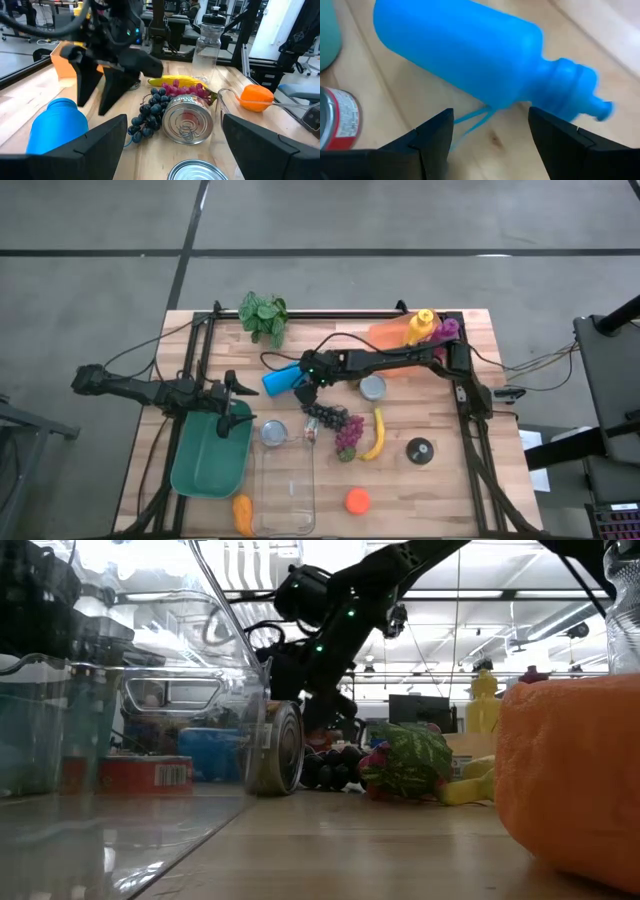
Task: Pick & Place Food Item
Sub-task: Put the blue tumbler into the orange bin
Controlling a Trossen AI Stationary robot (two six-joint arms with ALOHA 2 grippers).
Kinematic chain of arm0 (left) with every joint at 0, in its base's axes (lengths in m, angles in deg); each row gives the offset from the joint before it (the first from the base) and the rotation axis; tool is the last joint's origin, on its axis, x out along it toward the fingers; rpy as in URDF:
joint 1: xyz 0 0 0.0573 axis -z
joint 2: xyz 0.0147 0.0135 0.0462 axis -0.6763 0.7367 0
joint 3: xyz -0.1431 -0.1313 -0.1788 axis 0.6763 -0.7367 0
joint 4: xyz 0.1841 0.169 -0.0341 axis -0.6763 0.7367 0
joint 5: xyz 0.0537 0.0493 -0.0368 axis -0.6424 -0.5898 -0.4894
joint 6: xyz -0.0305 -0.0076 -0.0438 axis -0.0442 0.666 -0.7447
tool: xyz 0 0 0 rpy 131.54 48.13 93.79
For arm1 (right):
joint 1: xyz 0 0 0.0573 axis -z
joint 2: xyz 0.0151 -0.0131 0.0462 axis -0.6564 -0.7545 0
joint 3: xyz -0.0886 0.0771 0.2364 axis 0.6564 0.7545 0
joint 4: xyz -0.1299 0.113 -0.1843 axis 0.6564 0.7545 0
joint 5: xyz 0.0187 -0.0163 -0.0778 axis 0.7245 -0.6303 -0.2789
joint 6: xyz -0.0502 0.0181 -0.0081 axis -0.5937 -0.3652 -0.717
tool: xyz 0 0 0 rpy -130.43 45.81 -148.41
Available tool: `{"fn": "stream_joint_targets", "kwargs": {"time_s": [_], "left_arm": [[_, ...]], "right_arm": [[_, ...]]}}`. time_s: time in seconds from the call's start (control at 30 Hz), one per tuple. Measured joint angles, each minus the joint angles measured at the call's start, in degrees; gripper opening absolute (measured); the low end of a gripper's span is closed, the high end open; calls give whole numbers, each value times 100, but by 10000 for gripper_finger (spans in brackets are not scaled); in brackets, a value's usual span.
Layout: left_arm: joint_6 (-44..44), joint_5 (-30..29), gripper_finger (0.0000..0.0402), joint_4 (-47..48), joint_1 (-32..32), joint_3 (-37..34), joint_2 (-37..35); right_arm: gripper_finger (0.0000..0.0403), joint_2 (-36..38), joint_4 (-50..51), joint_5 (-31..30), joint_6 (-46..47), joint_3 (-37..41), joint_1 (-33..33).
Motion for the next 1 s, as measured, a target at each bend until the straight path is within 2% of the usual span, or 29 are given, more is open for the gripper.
{"fn": "stream_joint_targets", "kwargs": {"time_s": [0.17,0.63,0.8,1.0], "left_arm": [[0,0,336,0,0,0,4],[0,0,336,1,1,0,1],[0,0,336,1,1,-1,1],[0,0,336,2,0,0,1]], "right_arm": [[254,-220,13,2,232,-28,-14],[254,-231,-265,-111,465,97,34],[254,-227,-432,-289,466,163,7],[254,-151,-177,-481,440,193,-117]]}}
